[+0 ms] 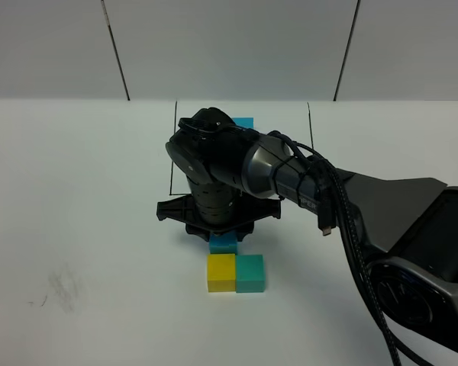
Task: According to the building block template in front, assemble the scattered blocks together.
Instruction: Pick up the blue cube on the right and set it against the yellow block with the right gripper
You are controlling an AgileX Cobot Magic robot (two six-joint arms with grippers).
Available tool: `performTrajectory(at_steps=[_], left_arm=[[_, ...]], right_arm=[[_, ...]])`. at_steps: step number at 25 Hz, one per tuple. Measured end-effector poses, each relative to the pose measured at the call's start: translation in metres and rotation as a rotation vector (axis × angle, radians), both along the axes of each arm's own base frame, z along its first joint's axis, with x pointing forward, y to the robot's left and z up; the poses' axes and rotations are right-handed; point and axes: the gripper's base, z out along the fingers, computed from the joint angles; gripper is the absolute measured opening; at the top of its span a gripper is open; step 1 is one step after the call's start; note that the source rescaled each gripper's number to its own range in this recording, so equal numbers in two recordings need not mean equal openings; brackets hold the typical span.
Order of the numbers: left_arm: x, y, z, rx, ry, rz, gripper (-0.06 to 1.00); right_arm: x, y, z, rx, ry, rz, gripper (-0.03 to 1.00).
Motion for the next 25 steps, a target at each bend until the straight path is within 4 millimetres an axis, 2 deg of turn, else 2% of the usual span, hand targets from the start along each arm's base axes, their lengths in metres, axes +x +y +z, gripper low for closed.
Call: performTrajectory(at_steps=[4,25], left_arm=[[0.0,0.0,0.0,0.0,0.0,0.0,0.0],[0.0,0.0,0.0,0.001,0.0,0.0,0.0]], right_arm=[[-0.0008,0.0008,-0.0106,-0.008,0.026,-0.007,0.02],[-0.0006,0.0017,-0.0105,-0.004,0.027,0.018,0.02]])
